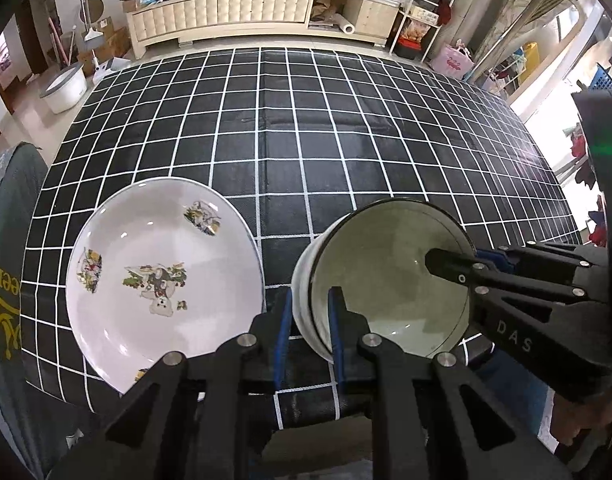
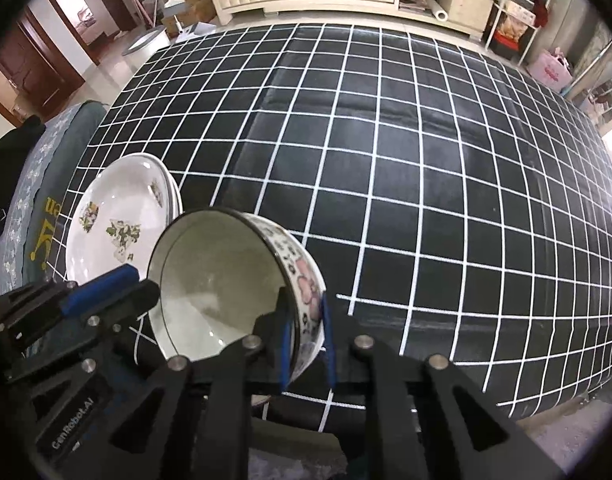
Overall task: Organize plates and bowls
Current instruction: 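Grasp the rim of the nested bowl stack with both tools from opposite sides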
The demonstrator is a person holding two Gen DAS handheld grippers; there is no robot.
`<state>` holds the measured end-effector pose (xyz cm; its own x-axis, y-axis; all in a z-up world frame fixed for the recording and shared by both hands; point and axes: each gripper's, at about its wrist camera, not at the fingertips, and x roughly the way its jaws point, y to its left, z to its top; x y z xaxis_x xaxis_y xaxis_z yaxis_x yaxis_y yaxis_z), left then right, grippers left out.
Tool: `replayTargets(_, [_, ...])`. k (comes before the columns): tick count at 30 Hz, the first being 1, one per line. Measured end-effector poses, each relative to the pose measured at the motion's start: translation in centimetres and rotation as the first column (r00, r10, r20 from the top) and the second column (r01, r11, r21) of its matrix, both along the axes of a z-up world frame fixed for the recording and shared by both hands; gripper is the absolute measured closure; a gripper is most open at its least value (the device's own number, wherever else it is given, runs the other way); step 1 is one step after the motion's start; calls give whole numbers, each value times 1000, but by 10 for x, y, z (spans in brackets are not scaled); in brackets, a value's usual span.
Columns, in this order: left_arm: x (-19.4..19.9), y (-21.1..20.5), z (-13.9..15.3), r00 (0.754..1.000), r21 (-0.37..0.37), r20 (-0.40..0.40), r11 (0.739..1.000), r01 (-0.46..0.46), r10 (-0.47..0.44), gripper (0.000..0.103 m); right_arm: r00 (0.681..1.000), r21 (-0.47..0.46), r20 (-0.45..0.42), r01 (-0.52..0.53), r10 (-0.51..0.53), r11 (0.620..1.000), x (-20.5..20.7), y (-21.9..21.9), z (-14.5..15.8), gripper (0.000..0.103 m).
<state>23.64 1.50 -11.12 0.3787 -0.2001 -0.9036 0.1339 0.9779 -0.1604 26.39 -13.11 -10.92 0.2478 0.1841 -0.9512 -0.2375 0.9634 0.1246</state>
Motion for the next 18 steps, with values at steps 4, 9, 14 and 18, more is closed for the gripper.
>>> replayTargets(4, [-1, 0, -5, 1000, 0, -11, 1000, -1, 1, 88, 1000, -28, 8, -5, 5, 1000, -2, 0, 2, 65])
replayTargets(9, [-5, 2, -9, 1000, 11, -16, 1000, -2, 2, 81, 998, -31, 56, -1, 3, 1000, -7, -7, 11, 41])
replayTargets(14, [-10, 4, 0, 1000, 5, 4, 1000, -9, 9, 74, 998, 15, 45, 34, -35, 999, -7, -19, 12, 35])
replayTargets(18, [-13, 6, 9, 1000, -10, 28, 1000, -8, 8, 63, 998, 38, 21, 65, -65, 997, -5, -29, 4, 34])
